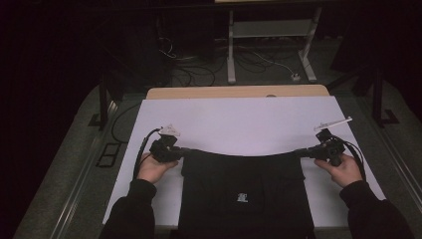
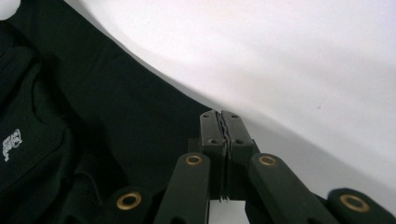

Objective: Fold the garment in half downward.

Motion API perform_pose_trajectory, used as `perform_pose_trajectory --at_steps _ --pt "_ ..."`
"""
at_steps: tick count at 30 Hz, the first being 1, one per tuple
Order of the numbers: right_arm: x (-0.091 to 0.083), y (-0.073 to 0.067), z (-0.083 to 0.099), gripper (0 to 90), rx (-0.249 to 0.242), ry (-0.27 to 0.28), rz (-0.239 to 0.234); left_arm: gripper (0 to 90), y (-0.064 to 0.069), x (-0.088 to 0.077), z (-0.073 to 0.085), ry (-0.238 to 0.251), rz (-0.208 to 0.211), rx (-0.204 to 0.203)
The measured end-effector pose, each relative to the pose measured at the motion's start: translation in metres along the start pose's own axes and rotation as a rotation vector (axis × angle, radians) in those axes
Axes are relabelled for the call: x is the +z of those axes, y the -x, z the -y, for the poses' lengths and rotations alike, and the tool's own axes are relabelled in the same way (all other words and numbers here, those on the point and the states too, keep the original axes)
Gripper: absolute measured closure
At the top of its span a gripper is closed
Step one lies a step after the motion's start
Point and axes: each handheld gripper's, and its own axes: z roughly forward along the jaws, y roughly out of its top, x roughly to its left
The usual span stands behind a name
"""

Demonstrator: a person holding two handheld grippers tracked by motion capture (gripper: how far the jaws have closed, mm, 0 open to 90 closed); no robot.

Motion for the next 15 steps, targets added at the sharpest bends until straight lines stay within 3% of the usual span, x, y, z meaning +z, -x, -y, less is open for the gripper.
perform_pose_trajectory --at_steps 15 --pt "-0.003 0.007 -0.025 87.3 -0.009 0.015 0.032 85.8 -0.015 -0.002 -0.019 -0.016 -0.019 -0.041"
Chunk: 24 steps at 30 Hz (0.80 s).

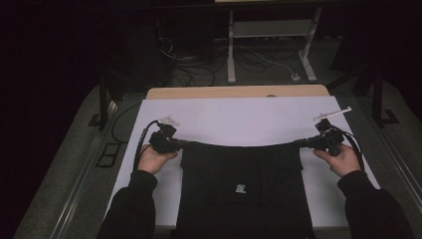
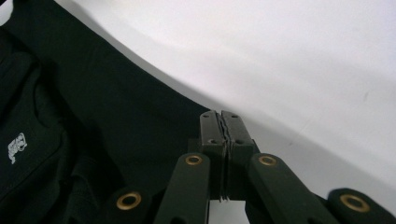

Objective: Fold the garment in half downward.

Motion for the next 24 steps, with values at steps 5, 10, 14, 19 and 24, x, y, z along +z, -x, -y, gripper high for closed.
perform_pose_trajectory --at_steps 5,10,14,19,24 --pt "-0.001 0.001 -0.01 87.3 0.002 0.005 0.021 85.9 -0.004 -0.001 -0.005 0.004 -0.004 -0.002" --pt "-0.001 0.002 -0.019 87.2 -0.001 -0.004 0.036 85.9 -0.008 -0.001 -0.011 -0.003 -0.006 0.0" --pt "-0.001 0.006 -0.024 87.2 0.013 0.0 0.046 85.8 -0.012 -0.001 -0.018 0.002 -0.008 -0.002" --pt "0.0 0.009 -0.03 87.2 0.016 0.002 0.052 85.8 -0.013 -0.002 -0.027 -0.005 -0.013 0.009" --pt "-0.001 0.011 -0.037 87.2 0.019 0.008 0.062 85.8 -0.018 -0.003 -0.033 0.001 -0.014 -0.003"
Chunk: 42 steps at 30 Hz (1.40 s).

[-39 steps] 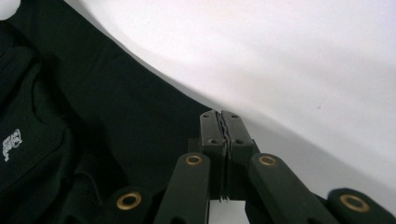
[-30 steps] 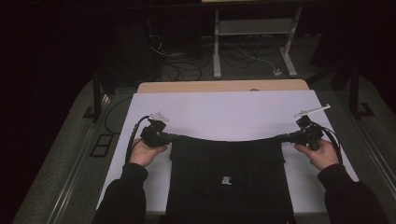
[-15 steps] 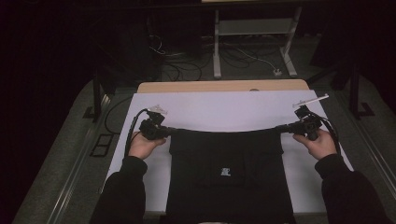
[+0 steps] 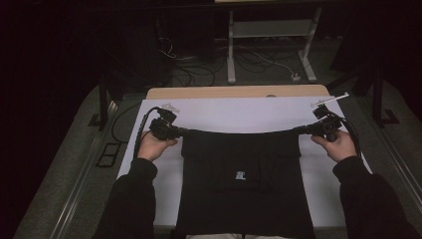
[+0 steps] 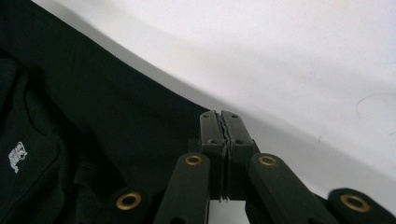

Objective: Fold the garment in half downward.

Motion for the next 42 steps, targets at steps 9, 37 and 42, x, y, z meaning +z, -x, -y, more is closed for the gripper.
perform_pose_trajectory --at_steps 9,37,42 --pt "-0.003 0.009 -0.019 87.1 0.011 0.005 0.009 85.8 -0.007 0.001 -0.01 0.005 -0.008 -0.024" --pt "0.004 0.017 -0.053 87.1 0.008 0.023 0.069 85.8 -0.021 0.007 -0.039 0.002 -0.071 0.008" --pt "0.005 0.019 -0.057 87.1 0.008 0.03 0.076 85.8 -0.024 0.01 -0.042 0.031 -0.087 -0.002"
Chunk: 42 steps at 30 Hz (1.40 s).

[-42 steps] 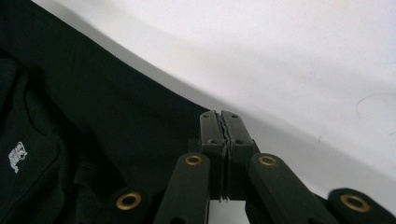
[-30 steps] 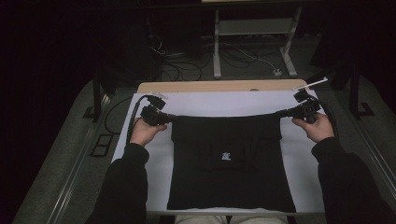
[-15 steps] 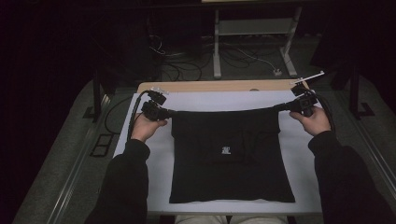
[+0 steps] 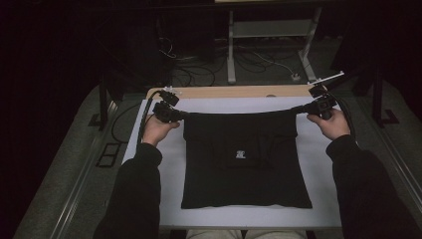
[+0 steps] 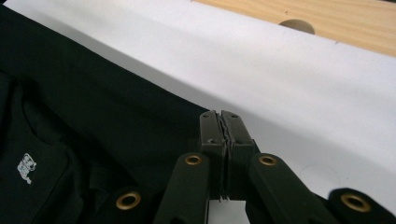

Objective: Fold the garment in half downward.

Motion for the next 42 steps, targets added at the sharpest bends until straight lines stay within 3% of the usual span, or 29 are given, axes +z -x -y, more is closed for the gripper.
perform_pose_trajectory --at_steps 7,15,26,42 --pt "0.003 0.003 -0.004 87.0 0.004 0.011 0.015 85.7 -0.001 0.003 -0.007 0.011 -0.027 0.023" --pt "0.015 0.01 -0.002 86.8 0.017 0.005 0.013 85.7 -0.003 0.016 -0.006 -0.013 -0.031 0.022" --pt "0.035 0.016 0.001 86.8 0.028 -0.02 0.018 85.6 -0.012 0.038 0.002 -0.038 -0.033 0.003" --pt "0.05 0.023 0.006 86.4 0.075 -0.058 0.005 85.1 -0.018 0.054 0.013 -0.054 -0.012 -0.04"
